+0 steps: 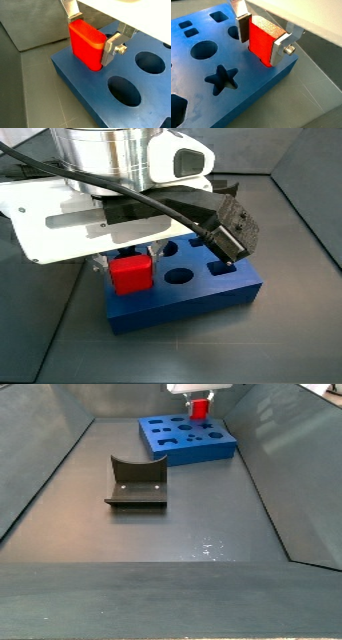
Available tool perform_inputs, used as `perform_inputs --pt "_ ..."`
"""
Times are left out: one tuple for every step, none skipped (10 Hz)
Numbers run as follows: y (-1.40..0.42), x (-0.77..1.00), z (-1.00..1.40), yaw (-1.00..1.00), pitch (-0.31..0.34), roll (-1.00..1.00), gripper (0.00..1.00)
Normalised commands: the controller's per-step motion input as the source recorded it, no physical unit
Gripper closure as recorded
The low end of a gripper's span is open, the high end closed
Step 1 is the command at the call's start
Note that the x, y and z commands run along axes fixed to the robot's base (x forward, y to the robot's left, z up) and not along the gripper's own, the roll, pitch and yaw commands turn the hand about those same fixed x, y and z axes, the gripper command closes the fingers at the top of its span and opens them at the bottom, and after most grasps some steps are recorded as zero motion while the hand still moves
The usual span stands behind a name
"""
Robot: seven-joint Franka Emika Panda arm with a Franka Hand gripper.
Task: Pick up the square-circle object. Move up. Place the square-circle object on the fixture. Regrasp the square-circle object. Move to above the board. Insert the square-circle object.
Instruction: Insert the square-circle object.
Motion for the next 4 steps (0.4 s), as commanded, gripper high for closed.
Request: perform_inputs --pt "0.00 0.00 0.00 0.00 0.000 0.00 1.00" --pt "0.00 0.02 -0.04 0.00 0.000 0.01 1.00" --pt "0.00 0.00 0.00 0.00 0.000 0.01 1.00" --pt "0.00 0.00 0.00 0.00 0.000 0.00 1.00"
